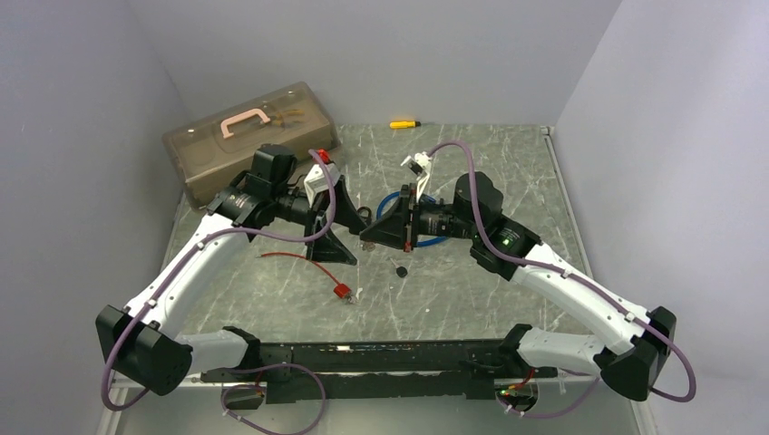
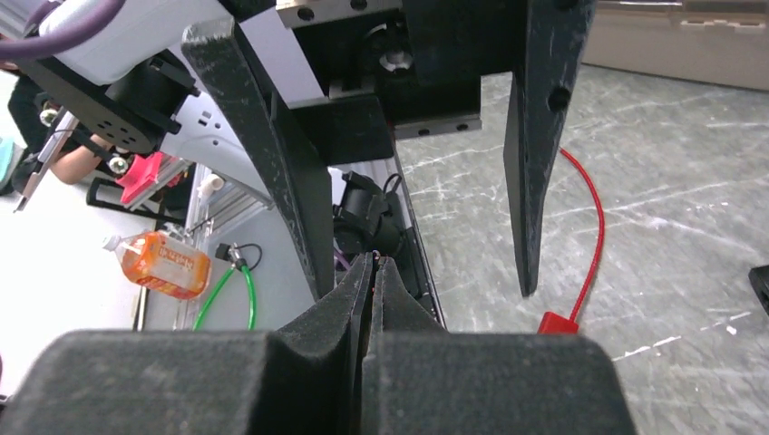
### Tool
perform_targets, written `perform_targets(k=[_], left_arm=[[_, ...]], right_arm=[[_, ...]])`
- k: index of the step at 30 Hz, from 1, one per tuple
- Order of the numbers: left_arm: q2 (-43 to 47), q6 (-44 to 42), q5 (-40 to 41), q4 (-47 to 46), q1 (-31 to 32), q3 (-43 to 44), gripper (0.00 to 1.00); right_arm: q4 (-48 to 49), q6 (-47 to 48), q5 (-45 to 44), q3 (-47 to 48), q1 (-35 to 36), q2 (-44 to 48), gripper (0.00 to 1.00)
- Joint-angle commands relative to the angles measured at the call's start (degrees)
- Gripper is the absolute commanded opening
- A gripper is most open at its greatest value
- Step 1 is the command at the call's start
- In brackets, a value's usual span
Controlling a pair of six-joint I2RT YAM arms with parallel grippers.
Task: Unlock with the key
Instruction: Pick up the key from the center of the board.
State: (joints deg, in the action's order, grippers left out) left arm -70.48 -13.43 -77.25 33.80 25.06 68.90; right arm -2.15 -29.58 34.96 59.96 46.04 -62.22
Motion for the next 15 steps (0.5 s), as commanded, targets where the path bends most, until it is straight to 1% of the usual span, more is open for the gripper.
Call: perform_targets(k=[1,5,8,13,15], left_arm=[[1.78,-3.43,-1.17,0.48,1.3,-0.38,0.99],[2.24,-8.04,2.69,3.15,1.39,0.31,0.99],[2.66,-12.58,4.61,6.01,1.47,1.41,0.99],[3.6,-18.09,8.73,8.07,1.66,1.98,1.0],[3.99,-16.71,13.35,6.12,1.61,1.88,0.99]], right_arm=[[6.39,-0.18,1.76,3.68,1.17,-1.62,0.0],[8.11,-2.09,1.73,4.3,1.38,-3.24,0.0],[9.27,-3.34,-0.69,4.1,1.31,-3.37,0.0],[16.96,-10.17,-6.06,0.87,1.26,-3.03,0.0],[22.93,-15.81,-7.85,-1.45,1.17,-3.08,0.0]])
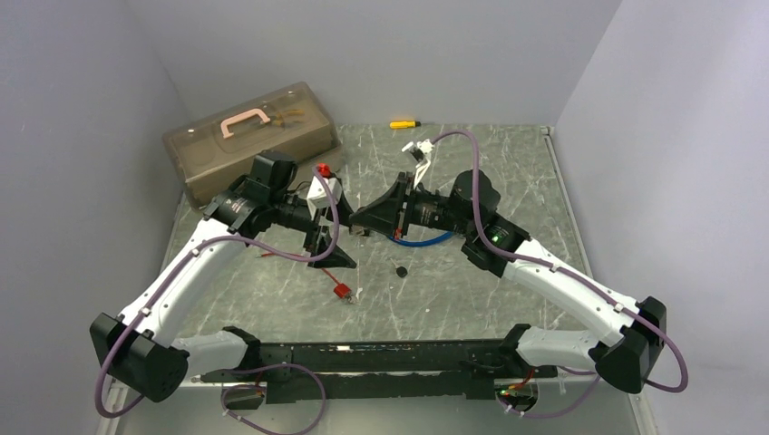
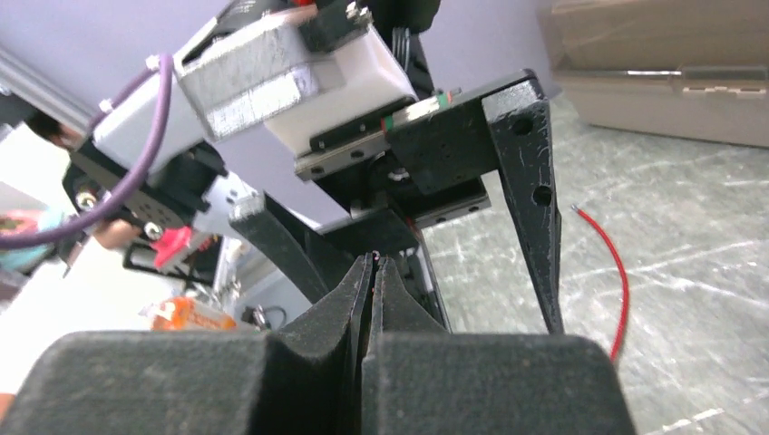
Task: Unlock with the key
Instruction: Pick up the key from the center of the board.
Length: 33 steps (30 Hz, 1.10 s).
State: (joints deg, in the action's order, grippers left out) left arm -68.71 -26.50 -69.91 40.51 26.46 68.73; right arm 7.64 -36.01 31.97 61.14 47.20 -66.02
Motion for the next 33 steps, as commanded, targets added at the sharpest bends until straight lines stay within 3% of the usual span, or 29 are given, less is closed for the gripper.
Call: perform_targets(k=[1,4,8,11,14,16,21,26,30,33], left_arm=[[2.28,-2.86,9.1,-1.44,-0.09,2.52,0.99],[2.48,-4.26,16.06,0.29,-2.1,6.87,0.99],[5.04,-14.41,16.65,9.65,-5.31,14.41,0.99],[16.26,-17.06,14.86,-0.59,-5.98,7.09,0.99],[30.21,-1.79,16.09,-31.99,-5.9,-10.77,0.99],[33.34,1.22,14.86,-41.79,-5.28,-15.98,0.99],[32.46,12.5,25.05,-46.77,-3.87,-15.45,0.99],[31.27,24.41,26.45,-53.68,-3.79,-15.45,0.99],[31.89,26.07,28.63,-57.73,-3.5,-17.65,0.99],[31.91,26.02,29.32,-59.41,-2.07,-18.1,0.93]], right_arm=[[15.04,-11.76,-6.3,-3.3,0.04,0.45,0.0],[16.97,-16.18,-11.53,-3.66,-0.03,0.23,0.0],[18.79,-17.02,-14.23,-0.79,-0.16,0.02,0.0],[23.92,-20.1,-14.11,0.4,-0.18,-1.17,0.0],[30.87,-25.84,-13.6,0.96,-0.29,-3.29,0.0],[35.29,-29.19,-13.24,1.44,-0.39,-4.83,0.0],[43.82,-34.17,-12.41,1.84,-0.11,-7.24,0.0],[53.0,-37.86,-12.18,1.72,0.97,-10.12,0.0],[55.9,-38.7,-12.42,3.01,2.71,-11.86,0.0],[58.27,-39.71,-12.45,4.59,3.85,-13.96,0.0]])
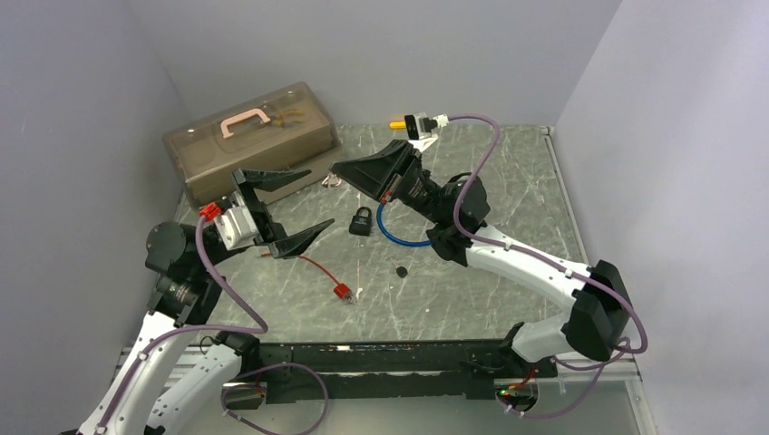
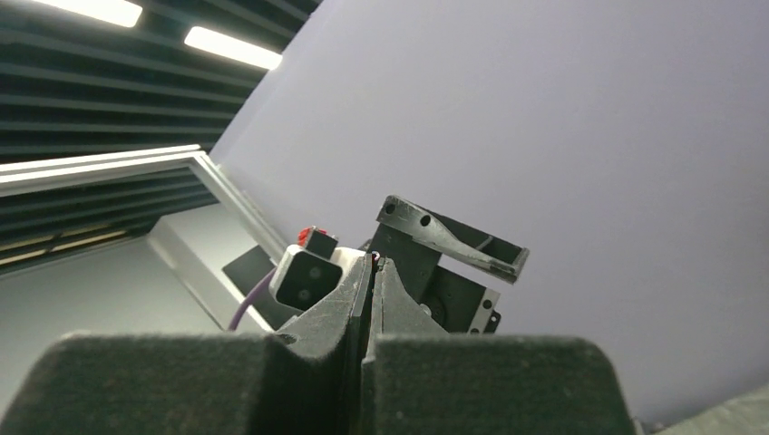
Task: Unlock with the key
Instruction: Pick up the key from the center of the board.
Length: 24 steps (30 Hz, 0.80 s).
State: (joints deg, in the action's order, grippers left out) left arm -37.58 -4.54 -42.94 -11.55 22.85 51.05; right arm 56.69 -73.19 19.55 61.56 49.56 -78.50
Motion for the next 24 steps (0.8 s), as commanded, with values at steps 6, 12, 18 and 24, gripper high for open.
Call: perform_targets(k=[6,12,18,24], left_arm=[[-0.02,1.43,4.35,-9.8,2.68,-0.16,0.71],[0.26,0.64,4.7,-9.96,2.72,0.54,0.64],[0.39,-0.74,6.03,-8.93,2.66,0.25,0.52],[0.67,-0.84,6.73,-8.99,2.72,-0.56,0.45]], right_arm=[[14.3,-5.28,-0.48,6.66,2.92,-6.54,0.0],[16.23,-6.11,-0.72,7.86,4.04,-9.36,0.0],[15.89,-5.4,-0.22,8.87,4.22,-9.89,0.0],[15.02,-4.17,0.16,9.21,4.44,-9.34,0.0]])
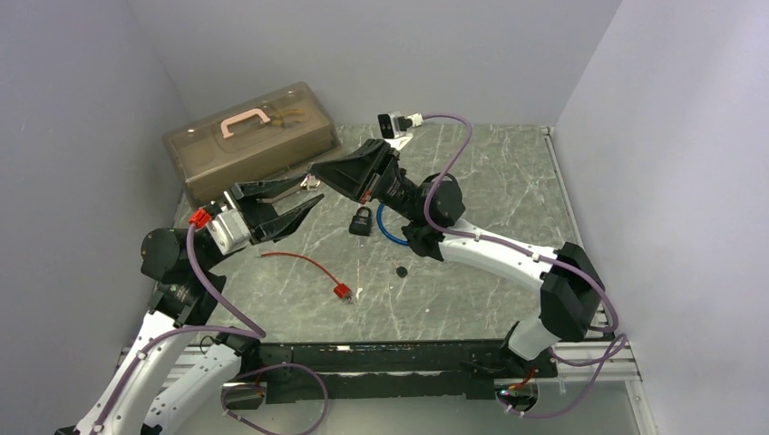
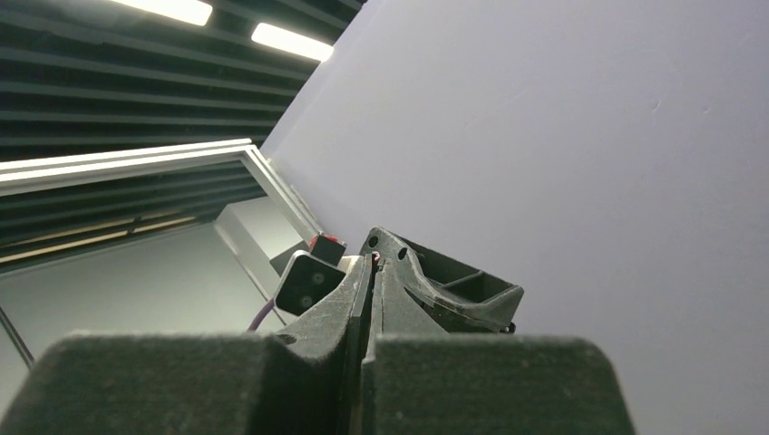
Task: Unlock with the key
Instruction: Pick up the key from the center of the board.
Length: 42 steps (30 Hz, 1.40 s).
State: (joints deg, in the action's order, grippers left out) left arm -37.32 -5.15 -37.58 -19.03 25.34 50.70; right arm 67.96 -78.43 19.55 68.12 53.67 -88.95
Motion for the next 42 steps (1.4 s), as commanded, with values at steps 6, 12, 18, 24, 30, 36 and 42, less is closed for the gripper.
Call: perform_targets(k=[6,12,18,24,30,36,42], left_arm=[[-0.28,-1.54,3.47,-1.18,0.08,0.89,0.44],[-0.86,-1.41,5.06,-1.13,-0.51,1.48,0.45],[-1.27,2.91,0.86,-2.4,-1.0,1.96,0.51],[-0.79,3.76,-0.37,-2.34,-1.0,2.08,0.41],[-0.3,4.58,-0.17,-2.55,-1.0,1.65,0.35],[-0.06,7.94,1.38,-3.56,-1.41,1.92,0.31],[0.65,9.03,3.21,-3.1,-1.52,1.75,0.09]], right_arm=[[4.08,0.36,0.85,4.15,0.65,-0.27,0.0],[4.64,-0.34,1.41,4.73,0.82,-0.96,0.0],[5.84,-0.59,1.33,4.32,0.91,-1.53,0.0],[5.6,0.25,1.41,4.17,0.89,-1.22,0.0],[5.75,0.55,1.44,4.14,1.25,-1.29,0.0],[5.69,0.94,1.39,3.92,1.64,-1.76,0.0],[5.62,1.02,1.37,4.22,1.78,-1.87,0.0]])
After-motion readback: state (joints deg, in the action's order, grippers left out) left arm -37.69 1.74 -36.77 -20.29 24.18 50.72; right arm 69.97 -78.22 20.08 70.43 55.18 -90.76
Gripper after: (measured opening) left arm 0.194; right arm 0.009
